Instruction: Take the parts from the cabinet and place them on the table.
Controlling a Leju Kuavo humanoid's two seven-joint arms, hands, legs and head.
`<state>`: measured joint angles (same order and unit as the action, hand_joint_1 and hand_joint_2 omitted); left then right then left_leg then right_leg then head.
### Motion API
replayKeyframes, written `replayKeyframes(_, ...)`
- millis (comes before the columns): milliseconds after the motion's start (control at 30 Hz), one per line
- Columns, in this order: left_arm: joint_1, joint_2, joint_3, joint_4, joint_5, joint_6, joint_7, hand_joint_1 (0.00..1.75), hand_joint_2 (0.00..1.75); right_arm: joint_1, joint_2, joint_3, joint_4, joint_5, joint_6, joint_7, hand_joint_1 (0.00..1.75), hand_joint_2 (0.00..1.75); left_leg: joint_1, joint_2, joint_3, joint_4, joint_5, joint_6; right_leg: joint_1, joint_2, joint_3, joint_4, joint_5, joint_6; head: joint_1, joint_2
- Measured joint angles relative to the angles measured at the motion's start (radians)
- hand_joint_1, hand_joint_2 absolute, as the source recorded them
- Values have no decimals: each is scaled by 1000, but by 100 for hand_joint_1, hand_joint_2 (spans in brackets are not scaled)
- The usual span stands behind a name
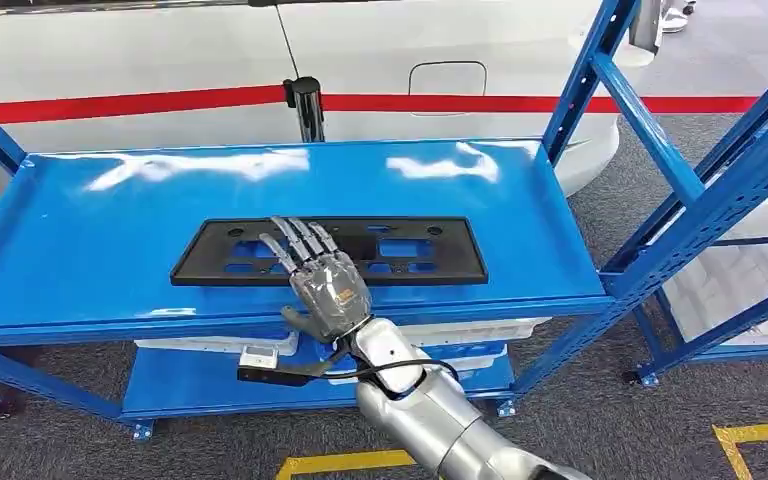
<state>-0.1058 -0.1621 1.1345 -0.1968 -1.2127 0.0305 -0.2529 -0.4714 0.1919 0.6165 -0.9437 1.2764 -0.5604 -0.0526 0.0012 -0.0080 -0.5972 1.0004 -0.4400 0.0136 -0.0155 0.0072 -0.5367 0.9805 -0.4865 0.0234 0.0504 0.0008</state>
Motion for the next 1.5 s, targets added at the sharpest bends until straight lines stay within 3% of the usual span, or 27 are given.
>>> replayKeyframes(200,-3,0,0,0,0,-3,0,0,0,-23,-5,-18,52,0,-6,22,0,175,2,0,0,0,0,0,2,0,0,0,0,0,0,0)
replayKeyframes(767,-6,-4,-1,0,0,11,20,0,0,-117,9,-104,207,161,3,237,0,175,2,0,0,0,0,0,2,0,1,0,0,0,0,0)
replayKeyframes(1100,-7,-9,-2,0,-2,11,26,0,0,-148,20,-127,270,171,40,250,0,175,2,0,2,0,0,0,3,0,1,0,0,0,0,0)
replayKeyframes(1133,-7,-9,-2,0,-2,11,26,0,0,-150,22,-128,274,171,43,251,3,175,2,0,2,0,0,0,3,0,2,0,0,0,0,0)
replayKeyframes(1167,-7,-10,-2,0,-2,13,26,0,0,-152,23,-129,278,171,50,252,23,175,2,0,3,0,0,0,3,0,2,0,0,0,0,0)
replayKeyframes(1200,-7,-10,-2,0,-2,15,26,0,0,-155,24,-129,283,173,58,252,59,175,2,0,3,0,0,0,3,0,2,0,0,0,0,0)
replayKeyframes(1233,-7,-10,-2,0,-2,19,26,0,0,-160,26,-130,291,176,71,253,73,175,2,0,4,0,0,0,3,0,3,0,0,0,0,0)
replayKeyframes(1267,-7,-10,-2,0,-1,23,26,0,0,-165,29,-130,300,176,84,254,134,175,2,0,4,0,0,0,3,0,3,0,0,0,0,0)
replayKeyframes(1500,-7,-10,-1,0,8,34,27,0,0,-192,46,-137,358,152,125,229,148,175,2,0,5,0,0,0,3,0,5,0,0,0,0,0)
